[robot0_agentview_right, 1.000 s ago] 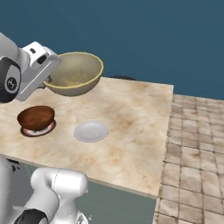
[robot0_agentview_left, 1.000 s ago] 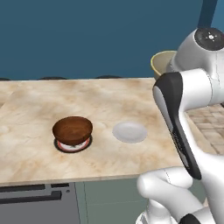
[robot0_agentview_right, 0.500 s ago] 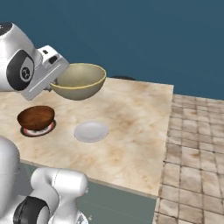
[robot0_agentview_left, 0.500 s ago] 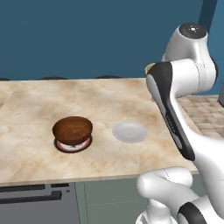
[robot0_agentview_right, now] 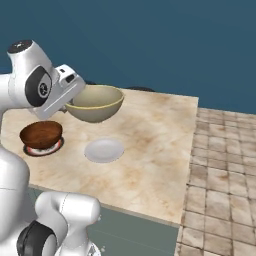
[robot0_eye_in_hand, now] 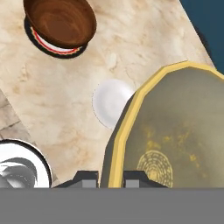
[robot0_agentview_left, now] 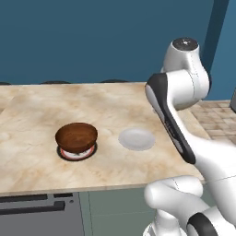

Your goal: Move the bowls from the cabinet to the plates on the dining table.

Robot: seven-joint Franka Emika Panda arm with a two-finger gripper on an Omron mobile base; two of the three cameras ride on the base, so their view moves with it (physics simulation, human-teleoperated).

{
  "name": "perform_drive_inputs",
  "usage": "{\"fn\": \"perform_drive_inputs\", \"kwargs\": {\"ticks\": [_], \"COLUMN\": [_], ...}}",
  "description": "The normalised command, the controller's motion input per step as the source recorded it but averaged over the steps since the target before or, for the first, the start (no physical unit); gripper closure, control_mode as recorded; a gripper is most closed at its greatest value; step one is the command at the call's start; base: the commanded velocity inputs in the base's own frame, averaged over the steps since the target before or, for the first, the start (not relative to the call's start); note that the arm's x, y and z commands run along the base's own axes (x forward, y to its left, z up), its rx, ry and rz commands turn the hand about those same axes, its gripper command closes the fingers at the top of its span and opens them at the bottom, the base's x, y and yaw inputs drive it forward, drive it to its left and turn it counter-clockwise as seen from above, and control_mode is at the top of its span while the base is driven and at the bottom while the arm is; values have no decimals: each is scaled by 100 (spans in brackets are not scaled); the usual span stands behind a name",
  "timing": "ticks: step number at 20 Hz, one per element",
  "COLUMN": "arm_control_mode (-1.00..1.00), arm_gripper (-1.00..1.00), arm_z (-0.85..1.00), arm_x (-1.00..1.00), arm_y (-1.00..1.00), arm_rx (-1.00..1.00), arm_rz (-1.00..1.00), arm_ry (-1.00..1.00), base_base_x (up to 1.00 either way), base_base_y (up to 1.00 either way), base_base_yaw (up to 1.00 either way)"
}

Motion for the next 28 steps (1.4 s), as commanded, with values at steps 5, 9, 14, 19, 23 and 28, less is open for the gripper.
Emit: {"fn": "perform_drive_inputs", "kwargs": {"ticks": [5,9,14,19,23,28], "arm_control_mode": [-100,-100,-100,-100,-100,-100], "arm_gripper": [100,100,100,100,100,100], "arm_z": [-32,-11,-6,-21,-39,-43], "arm_x": [22,18,19,21,23,21], "arm_y": [3,10,13,9,5,2], "arm_rx": [-1,0,2,2,0,0], "arm_rz": [2,1,1,0,0,0], "arm_ry": [0,2,8,8,2,0], "base_base_x": [0,0,0,0,0,0], "base_base_y": [0,0,0,0,0,0], "base_base_yaw": [0,0,0,0,0,0]}}
